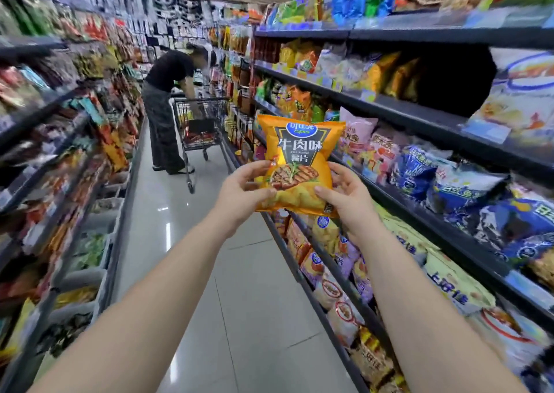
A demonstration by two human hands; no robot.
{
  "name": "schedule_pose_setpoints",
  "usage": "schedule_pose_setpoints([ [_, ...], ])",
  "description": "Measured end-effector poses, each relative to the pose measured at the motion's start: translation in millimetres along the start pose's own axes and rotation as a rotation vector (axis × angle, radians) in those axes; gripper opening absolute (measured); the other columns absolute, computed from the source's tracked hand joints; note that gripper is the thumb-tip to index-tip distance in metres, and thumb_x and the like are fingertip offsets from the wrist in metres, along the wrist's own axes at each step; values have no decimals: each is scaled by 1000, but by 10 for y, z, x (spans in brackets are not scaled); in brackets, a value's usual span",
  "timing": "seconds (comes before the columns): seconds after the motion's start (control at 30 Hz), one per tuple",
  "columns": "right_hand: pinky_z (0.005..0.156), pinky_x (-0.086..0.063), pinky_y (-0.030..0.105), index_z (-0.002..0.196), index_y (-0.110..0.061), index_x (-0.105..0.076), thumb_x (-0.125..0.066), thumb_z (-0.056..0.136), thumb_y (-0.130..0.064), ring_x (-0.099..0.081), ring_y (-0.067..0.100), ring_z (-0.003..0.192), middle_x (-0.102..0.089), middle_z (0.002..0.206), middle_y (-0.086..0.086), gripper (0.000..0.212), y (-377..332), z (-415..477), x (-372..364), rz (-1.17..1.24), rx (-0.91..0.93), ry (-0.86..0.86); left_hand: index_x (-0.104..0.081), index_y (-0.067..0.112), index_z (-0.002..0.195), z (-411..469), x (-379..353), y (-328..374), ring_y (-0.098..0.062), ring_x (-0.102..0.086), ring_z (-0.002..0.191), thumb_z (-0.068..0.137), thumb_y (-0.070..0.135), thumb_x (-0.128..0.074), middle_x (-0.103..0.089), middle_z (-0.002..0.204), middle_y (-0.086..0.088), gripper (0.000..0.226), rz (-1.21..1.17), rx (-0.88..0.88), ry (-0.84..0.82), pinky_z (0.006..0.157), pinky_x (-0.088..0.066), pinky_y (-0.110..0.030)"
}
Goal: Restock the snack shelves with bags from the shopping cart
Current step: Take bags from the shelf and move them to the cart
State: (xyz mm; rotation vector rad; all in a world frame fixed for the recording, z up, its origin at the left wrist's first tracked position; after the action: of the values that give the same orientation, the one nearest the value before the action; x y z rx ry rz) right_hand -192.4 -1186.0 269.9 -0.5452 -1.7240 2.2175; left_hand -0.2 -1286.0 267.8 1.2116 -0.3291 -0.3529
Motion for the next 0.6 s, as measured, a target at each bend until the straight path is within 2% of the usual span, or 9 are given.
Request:
schedule_pose_setpoints([
  [0.1, 78, -58, 33, 131, -20, -52, -73, 81, -1, -66, 24, 105, -60, 123, 8, 58, 74, 625, -150, -34, 20, 66, -63, 35, 117, 728, 134, -117, -19, -62, 103, 80, 2, -74, -65, 117, 6, 51, 19, -38, -57, 73, -55, -24],
  [0.23, 82, -58, 40, 126, -28, -54, -76, 80, -7, -65, 24, 107, -61, 124, 8, 55, 150, 1431, -196, -83, 34, 163, -63, 48, 112, 1719, 188, -281, -18, -63, 105, 77, 15, -78, -64, 121, 4, 50, 66, -47, -149, 84, -56, -35],
  [0.37, 82, -59, 40, 129, -29, -53, -77, 82, -13, -65, 20, 107, -60, 125, 1, 56, 145, 2118, -43, -172, 54, 259, -60, 51, 107, 2592, -23, -395, -14, -63, 104, 80, 13, -77, -62, 121, 9, 50, 46, -55, -274, 78, -54, -27],
  [0.43, 83, -58, 39, 128, -29, -53, -76, 82, -14, -64, 17, 108, -60, 125, 0, 54, 132, 2437, 86, -207, 69, 302, -59, 49, 110, 2991, -188, -463, -12, -61, 104, 81, 13, -77, -60, 121, 10, 50, 43, -55, -315, 80, -53, -26],
  [0.5, 82, -57, 35, 128, -27, -53, -75, 83, -13, -62, 16, 108, -60, 123, 0, 52, 111, 2750, 240, -250, 78, 351, -59, 38, 119, 3369, -389, -528, -8, -60, 101, 82, 10, -76, -59, 117, 13, 50, 22, -47, -353, 73, -53, -16],
  [0.6, 68, -56, 27, 132, -26, -53, -74, 84, -14, -64, 14, 104, -61, 121, -1, 53, 31, 3246, 495, -304, 112, 407, -54, 32, 127, 3910, -714, -574, -6, -59, 102, 84, 10, -75, -58, 118, 12, 52, -28, -50, -402, 60, -48, -7],
])
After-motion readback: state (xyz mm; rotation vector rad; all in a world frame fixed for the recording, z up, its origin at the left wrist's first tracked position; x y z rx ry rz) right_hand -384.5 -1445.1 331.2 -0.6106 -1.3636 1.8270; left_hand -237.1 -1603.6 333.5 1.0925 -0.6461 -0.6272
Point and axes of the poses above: each hand's wrist, its own z-axis towards the middle knuckle, its own x-axis out of the back of the hand, y = z × x, the point moved 10 cm from there along z, towards the middle knuckle
